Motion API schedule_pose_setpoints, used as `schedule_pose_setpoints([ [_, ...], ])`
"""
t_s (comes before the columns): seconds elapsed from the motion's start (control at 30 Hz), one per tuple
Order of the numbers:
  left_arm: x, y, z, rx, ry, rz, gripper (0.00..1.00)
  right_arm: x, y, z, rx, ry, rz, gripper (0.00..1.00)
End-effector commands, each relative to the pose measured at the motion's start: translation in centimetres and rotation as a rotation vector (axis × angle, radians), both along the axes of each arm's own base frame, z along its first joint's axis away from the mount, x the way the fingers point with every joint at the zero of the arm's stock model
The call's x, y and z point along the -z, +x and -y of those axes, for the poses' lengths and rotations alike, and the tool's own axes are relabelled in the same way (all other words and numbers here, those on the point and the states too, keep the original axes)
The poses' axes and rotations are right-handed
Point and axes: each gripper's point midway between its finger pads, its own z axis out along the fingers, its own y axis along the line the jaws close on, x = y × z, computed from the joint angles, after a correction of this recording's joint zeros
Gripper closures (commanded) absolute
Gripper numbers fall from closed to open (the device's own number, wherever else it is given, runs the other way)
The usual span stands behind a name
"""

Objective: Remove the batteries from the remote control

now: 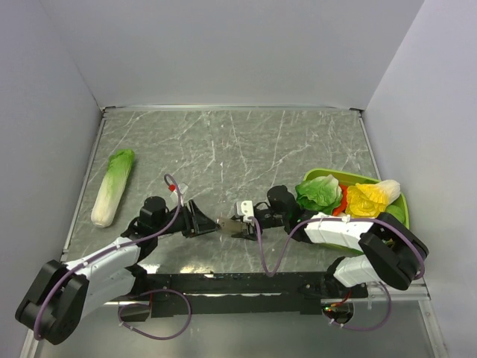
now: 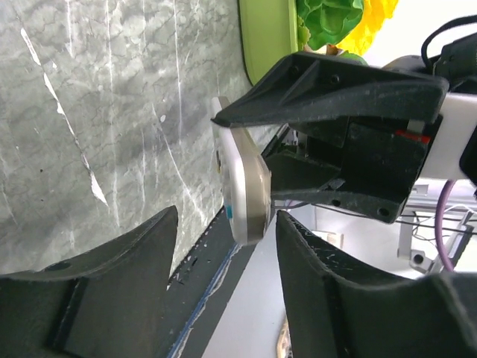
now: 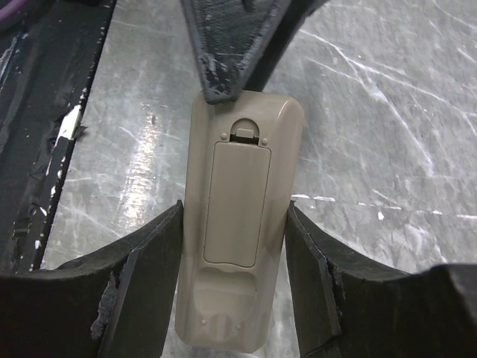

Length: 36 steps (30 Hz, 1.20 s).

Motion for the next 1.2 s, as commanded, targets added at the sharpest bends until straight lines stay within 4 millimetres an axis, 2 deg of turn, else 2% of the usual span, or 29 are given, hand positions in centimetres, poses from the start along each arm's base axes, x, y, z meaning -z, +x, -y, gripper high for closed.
schedule_pose_setpoints([
  [0.0,-1.7,0.5,0.5,0.008,-0.036,0.035,0.39,-0.9,-1.5,-0.6,-0.095,0.04,0.062,0.64],
  [0.2,-1.7,0.6,0.6,0.016,-0.029,0.032,0.4,-1.1,-1.7,-0.7,-0.109,0.04,0.084,0.64],
  [0.37,-1.8,0.4,0.7,0.022,-0.044,0.041,0.46,-1.1,-2.2,-0.5,-0.126,0.042,0.091,0.64],
  [0.67,-1.7,0.1,0.9,0.049,-0.046,0.032,0.5,-1.0,-2.5,-0.7,-0.149,0.036,0.104,0.64],
  [0.9,-1.5,-0.3,1.0,0.072,-0.061,0.021,0.58,-1.0,-2.5,-0.7,-0.147,0.034,0.112,0.65],
  [1.17,-1.5,-0.8,1.1,0.083,-0.072,0.013,0.56,-0.7,-2.0,-0.7,-0.125,0.026,0.116,0.66],
])
